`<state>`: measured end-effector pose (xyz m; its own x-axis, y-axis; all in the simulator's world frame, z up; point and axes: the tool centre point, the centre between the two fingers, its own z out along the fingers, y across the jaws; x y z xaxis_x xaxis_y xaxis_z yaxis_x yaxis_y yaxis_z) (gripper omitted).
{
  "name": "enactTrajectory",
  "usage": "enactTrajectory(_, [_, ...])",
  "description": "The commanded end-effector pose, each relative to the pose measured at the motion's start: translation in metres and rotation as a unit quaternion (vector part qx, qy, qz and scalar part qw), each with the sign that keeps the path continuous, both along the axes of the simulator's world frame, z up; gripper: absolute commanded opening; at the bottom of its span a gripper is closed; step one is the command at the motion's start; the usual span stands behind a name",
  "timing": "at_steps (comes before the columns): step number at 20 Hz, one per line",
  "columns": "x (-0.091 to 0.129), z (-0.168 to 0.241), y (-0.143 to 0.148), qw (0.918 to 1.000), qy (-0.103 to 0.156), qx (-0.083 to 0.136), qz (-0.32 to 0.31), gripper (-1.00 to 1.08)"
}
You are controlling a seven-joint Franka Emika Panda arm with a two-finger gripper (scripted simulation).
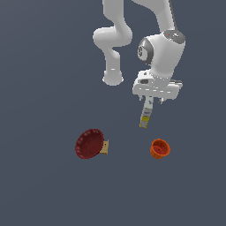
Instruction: Pick up a designated object from a clutter of objects.
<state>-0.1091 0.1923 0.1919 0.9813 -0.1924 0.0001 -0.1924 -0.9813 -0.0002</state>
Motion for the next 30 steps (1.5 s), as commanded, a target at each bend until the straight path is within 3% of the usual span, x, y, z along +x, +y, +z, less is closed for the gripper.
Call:
enactTrajectory(1, [-0.001,-0.009,0.0,1.0,0.0,0.0,0.0,1.0])
enactTrajectory(12, [-0.001,-0.04,0.001,1.0,0.0,0.0,-0.001,1.0])
enactTrajectory(13, [-0.001,-0.04,0.001,1.0,0.0,0.0,-0.001,-1.0])
enactTrajectory(30, [0.003,-0.032,-0.01,1.0,0.0,0.001,-0.001,-1.0])
